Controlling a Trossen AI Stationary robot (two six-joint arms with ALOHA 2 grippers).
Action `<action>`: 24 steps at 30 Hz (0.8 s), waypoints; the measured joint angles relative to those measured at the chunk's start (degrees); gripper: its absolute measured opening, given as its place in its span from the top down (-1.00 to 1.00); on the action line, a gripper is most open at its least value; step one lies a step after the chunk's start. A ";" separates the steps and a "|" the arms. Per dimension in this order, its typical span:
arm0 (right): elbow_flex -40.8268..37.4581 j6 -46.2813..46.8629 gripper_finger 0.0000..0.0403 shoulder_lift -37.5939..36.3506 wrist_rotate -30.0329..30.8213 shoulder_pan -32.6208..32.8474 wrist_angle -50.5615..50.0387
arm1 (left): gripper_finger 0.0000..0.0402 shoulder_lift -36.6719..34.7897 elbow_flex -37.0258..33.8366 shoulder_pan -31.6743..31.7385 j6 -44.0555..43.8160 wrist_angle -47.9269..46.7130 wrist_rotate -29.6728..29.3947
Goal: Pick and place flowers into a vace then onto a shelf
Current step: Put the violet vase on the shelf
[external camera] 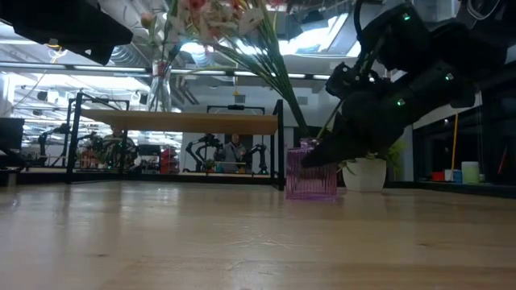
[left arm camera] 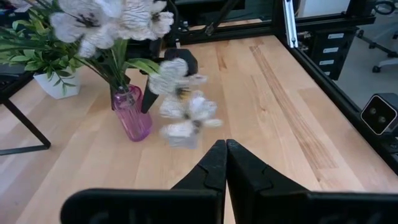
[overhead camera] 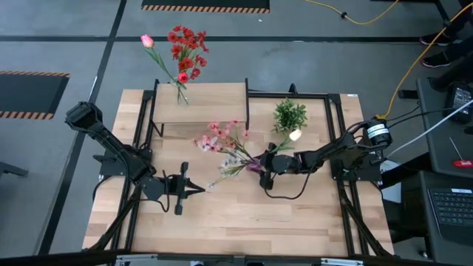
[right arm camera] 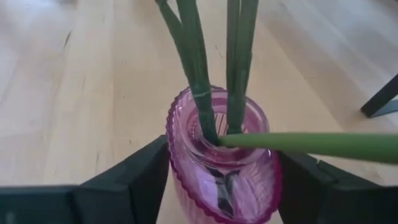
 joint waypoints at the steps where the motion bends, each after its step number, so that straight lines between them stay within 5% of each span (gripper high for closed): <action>1: 0.00 0.06 -0.17 0.00 -0.19 0.00 0.02 | 0.97 0.00 0.00 0.00 0.00 0.00 0.00; 5: 0.00 0.75 -0.04 0.00 -0.32 0.00 0.07 | 0.99 0.00 0.00 0.00 0.00 0.00 0.00; 24: 0.02 1.06 -0.04 -7.04 0.79 -0.08 -2.34 | 0.99 0.00 0.00 0.00 0.09 -0.02 2.71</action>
